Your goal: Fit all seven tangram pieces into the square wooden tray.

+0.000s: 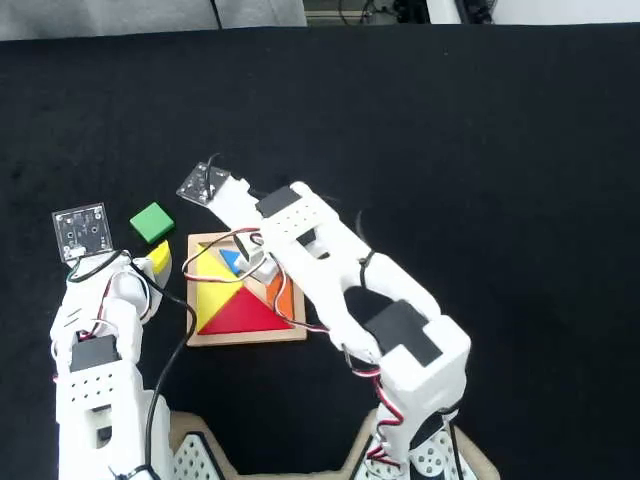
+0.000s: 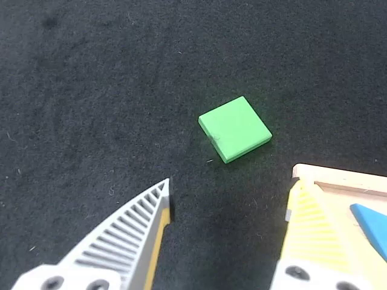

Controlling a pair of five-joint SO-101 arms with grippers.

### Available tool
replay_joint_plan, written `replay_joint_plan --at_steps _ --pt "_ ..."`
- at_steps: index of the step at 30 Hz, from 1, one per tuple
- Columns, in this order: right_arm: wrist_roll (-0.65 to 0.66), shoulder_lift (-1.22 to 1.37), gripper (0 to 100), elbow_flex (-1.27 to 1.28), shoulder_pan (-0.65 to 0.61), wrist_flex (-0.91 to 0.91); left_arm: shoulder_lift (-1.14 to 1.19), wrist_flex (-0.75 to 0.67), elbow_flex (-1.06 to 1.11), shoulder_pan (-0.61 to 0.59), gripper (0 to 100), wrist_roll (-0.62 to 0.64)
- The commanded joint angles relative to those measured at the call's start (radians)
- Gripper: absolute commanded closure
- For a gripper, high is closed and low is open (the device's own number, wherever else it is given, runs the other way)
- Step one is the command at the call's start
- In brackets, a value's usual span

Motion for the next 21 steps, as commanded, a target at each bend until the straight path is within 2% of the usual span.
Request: replay_joint_plan --at_steps 1,9,17,21 --pt "-0.012 0.028 98.8 -0.054 -0.014 -0.018 -0.012 -0.012 -0.008 -0.013 70 -0.002" --pt "-0.012 0.059 98.8 -0.088 -0.014 0.02 -0.012 -0.012 -0.008 -0.013 70 -0.002" --pt "-0.009 0.056 98.8 -0.082 -0.008 0.149 -0.012 -0.011 -0.01 -0.013 70 -0.002" --pt "-0.011 -0.004 98.8 -0.077 -0.008 0.149 -0.012 -0.011 -0.01 -0.013 70 -0.002"
